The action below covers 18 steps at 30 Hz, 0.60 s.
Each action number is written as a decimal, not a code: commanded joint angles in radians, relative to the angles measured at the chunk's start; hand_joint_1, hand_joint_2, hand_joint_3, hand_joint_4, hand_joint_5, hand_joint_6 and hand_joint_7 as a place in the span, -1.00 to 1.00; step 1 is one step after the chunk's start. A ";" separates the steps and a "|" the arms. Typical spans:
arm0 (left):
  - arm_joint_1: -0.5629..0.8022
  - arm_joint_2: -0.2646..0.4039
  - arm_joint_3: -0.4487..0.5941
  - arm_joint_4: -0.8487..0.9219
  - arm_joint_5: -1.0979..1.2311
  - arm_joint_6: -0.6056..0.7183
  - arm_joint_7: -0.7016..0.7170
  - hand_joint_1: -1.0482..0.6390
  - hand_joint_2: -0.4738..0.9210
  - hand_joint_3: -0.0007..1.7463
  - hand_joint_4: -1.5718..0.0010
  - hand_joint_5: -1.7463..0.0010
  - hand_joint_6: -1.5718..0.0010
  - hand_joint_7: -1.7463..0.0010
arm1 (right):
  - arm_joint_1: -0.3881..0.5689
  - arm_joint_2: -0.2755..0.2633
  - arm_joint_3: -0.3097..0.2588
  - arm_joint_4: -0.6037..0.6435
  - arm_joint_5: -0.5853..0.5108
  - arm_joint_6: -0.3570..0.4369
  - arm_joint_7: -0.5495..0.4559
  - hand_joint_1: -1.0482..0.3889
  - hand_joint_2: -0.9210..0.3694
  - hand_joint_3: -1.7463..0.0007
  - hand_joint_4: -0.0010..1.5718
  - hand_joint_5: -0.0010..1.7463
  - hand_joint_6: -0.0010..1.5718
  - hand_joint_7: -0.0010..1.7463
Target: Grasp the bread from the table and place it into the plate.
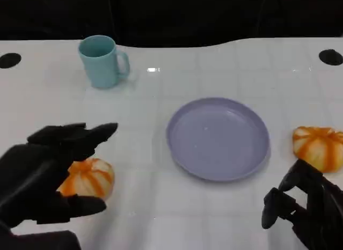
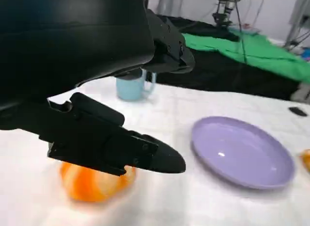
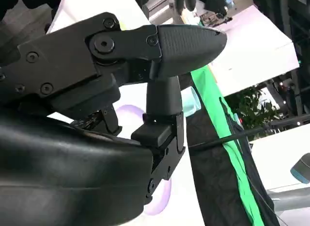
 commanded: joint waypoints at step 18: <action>-0.132 0.076 -0.182 0.084 0.385 0.172 -0.124 -0.43 0.98 -0.98 0.91 0.86 0.78 1.00 | 0.016 -0.012 -0.001 -0.033 0.003 0.017 -0.013 -0.35 -1.00 0.52 -0.04 1.00 -0.26 0.84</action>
